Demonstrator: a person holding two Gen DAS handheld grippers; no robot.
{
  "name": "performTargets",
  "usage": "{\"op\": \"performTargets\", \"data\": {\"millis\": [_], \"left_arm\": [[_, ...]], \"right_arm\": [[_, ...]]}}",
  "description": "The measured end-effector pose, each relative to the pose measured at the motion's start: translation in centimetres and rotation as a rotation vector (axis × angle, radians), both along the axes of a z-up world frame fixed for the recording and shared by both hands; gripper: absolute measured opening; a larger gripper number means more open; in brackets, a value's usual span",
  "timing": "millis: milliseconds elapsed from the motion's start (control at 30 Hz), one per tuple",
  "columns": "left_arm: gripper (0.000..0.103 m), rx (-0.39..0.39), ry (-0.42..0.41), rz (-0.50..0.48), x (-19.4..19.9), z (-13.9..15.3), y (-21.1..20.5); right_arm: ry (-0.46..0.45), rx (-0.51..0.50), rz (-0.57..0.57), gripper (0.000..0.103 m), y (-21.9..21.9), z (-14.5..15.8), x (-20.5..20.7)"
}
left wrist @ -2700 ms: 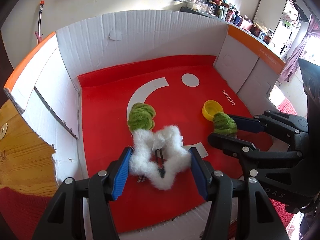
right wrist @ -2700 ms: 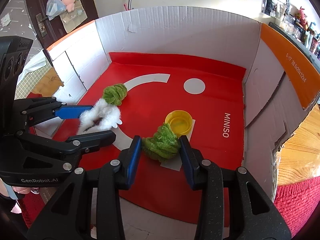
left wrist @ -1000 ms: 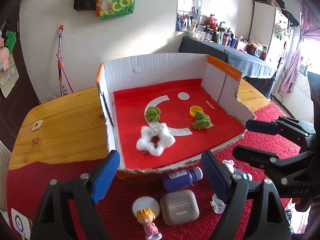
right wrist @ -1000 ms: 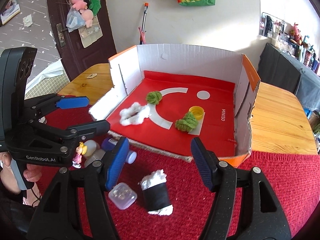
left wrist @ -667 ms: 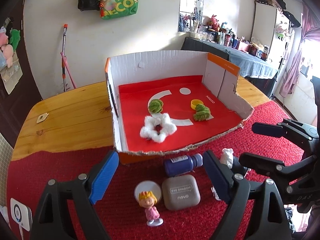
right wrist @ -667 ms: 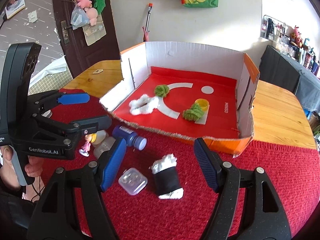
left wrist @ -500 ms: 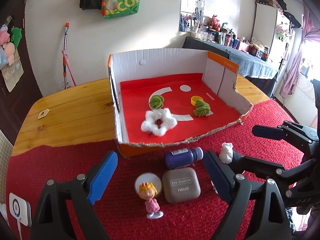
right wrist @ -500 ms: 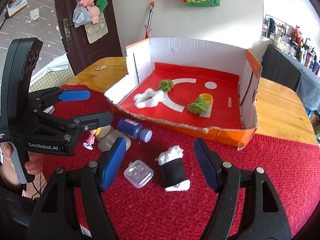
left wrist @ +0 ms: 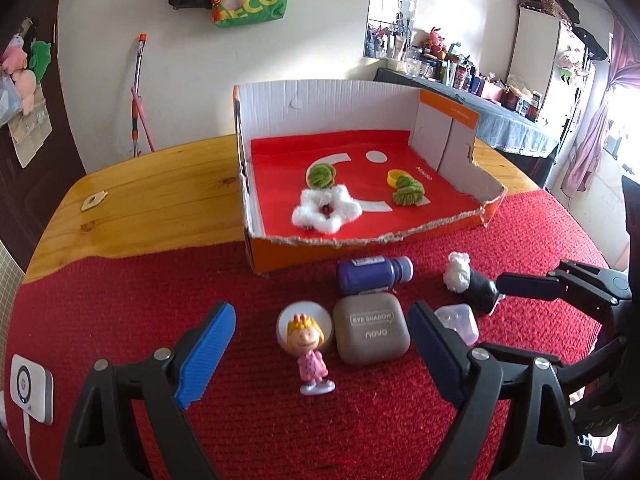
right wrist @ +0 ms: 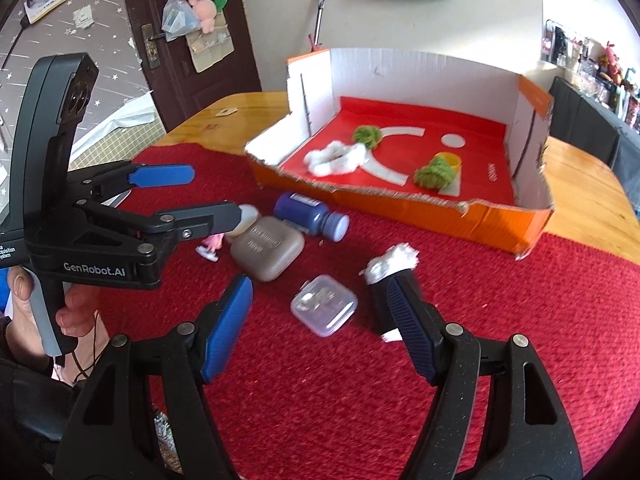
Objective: Organize objects
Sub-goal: 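Withdraw both grippers from the box toward the remaining objects, then grasp the pink-dress figurine with the left gripper while the right grasps the clear plastic box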
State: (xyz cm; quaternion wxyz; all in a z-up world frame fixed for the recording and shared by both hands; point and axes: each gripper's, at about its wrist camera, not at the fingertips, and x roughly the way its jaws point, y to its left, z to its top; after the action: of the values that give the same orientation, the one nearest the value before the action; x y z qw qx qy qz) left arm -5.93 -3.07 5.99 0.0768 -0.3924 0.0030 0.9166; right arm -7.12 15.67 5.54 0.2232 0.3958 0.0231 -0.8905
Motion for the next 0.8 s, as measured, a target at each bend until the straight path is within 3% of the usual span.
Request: {"op": "performTargets", "data": {"millis": [133,500,800], "left_arm": [[0.083,0.012,-0.014,0.008,0.3,-0.6,-0.2],[0.062,0.045,-0.072,0.026,0.3,-2.5,-1.3],[0.045,0.073,-0.07,0.013,-0.1,-2.7,-1.4]], "right_arm": [[-0.029,-0.017,0.002,0.068,-0.1,-0.8,0.1],[-0.072,-0.016,-0.008,0.053,-0.2,-2.6,-0.3],[-0.082,-0.03,-0.018,0.051,-0.1,-3.1,-0.9]]}}
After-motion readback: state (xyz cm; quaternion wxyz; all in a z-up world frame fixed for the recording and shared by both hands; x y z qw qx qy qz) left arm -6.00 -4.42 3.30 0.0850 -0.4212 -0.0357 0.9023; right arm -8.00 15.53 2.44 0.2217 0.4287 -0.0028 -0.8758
